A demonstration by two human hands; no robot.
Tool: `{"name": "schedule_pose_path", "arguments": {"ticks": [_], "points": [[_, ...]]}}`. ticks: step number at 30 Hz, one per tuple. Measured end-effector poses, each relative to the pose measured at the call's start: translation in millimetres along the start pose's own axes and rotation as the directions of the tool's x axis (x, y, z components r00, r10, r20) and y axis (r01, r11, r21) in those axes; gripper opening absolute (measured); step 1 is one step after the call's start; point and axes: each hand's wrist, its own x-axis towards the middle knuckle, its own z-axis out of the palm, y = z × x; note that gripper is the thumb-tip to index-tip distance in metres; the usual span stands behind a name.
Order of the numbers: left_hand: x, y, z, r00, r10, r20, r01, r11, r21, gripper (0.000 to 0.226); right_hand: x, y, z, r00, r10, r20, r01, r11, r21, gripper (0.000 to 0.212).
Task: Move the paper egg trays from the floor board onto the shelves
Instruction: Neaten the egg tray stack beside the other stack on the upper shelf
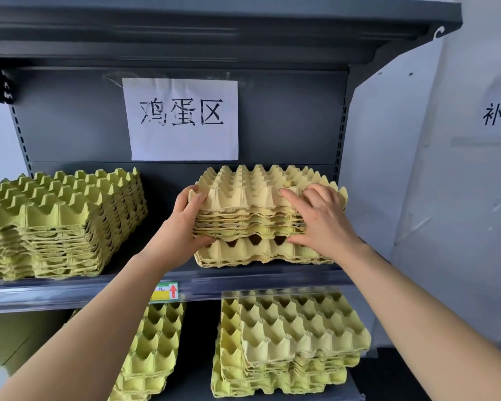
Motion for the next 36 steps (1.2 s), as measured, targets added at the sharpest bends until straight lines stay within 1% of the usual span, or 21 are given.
{"name": "schedule_pose_path", "arguments": {"ticks": [3,6,11,15,18,20,22,24,26,29,32,33,35,36], "points": [[-1.4,-7.0,2.6,1.000,0.000,0.012,0.000,1.000,0.019,0.090,0.0,-3.1,4.7,1.000,0.001,-0.006,-0.001,1.000,0.000,0.104],[-8.9,-13.2,10.6,0.999,-0.016,0.044,0.014,0.999,0.036,0.089,-4.1,-5.6,7.9,0.999,-0.028,0.039,0.028,1.000,0.002,0.101],[-9.6,-5.9,14.5,0.999,-0.044,0.030,0.043,0.998,0.047,0.090,-6.3,3.7,2.2,0.995,-0.052,0.081,0.049,0.998,0.041,0.098],[-9.5,0.4,17.7,0.999,-0.042,0.005,0.041,0.994,0.098,0.091,-9.5,9.9,3.3,0.996,-0.048,0.072,0.046,0.999,0.027,0.100],[-7.8,4.0,19.8,0.998,-0.059,-0.019,0.061,0.988,0.142,0.090,-10.5,11.4,2.7,0.998,-0.053,0.036,0.051,0.998,0.033,0.104],[-3.2,7.9,18.6,0.997,-0.061,-0.035,0.066,0.989,0.136,0.089,-9.0,13.3,-0.2,0.999,0.002,0.037,-0.005,0.997,0.076,0.114],[2.2,11.6,17.3,0.998,-0.054,-0.033,0.058,0.989,0.137,0.087,-7.2,16.1,-4.4,0.994,0.074,0.076,-0.084,0.988,0.133,0.120],[3.7,13.3,19.7,0.998,-0.058,-0.004,0.057,0.985,0.160,0.087,-7.9,19.3,-6.2,0.991,0.080,0.104,-0.093,0.988,0.124,0.116],[-0.6,12.8,26.1,0.998,-0.065,0.015,0.062,0.984,0.170,0.087,-11.4,21.3,-3.5,0.994,0.044,0.102,-0.053,0.995,0.086,0.112],[-7.2,10.8,33.8,0.997,-0.076,0.003,0.075,0.985,0.156,0.086,-16.8,19.3,2.8,0.996,0.024,0.084,-0.031,0.996,0.085,0.111],[-9.3,11.7,35.3,0.996,-0.087,-0.007,0.087,0.989,0.120,0.091,-17.5,26.0,1.7,0.993,0.000,0.122,-0.012,0.995,0.099,0.112],[-9.6,12.4,35.6,0.997,-0.083,-0.008,0.084,0.992,0.098,0.095,-17.7,29.9,-1.6,0.991,0.028,0.133,-0.047,0.988,0.147,0.109],[-9.3,13.7,34.8,0.996,-0.084,0.003,0.083,0.995,0.055,0.102,-17.7,38.2,-8.7,0.984,0.129,0.123,-0.157,0.956,0.249,0.096],[-8.1,14.1,33.6,0.996,-0.090,0.018,0.089,0.995,0.039,0.103,-17.1,41.8,-11.5,0.980,0.166,0.108,-0.187,0.956,0.227,0.092]]}}
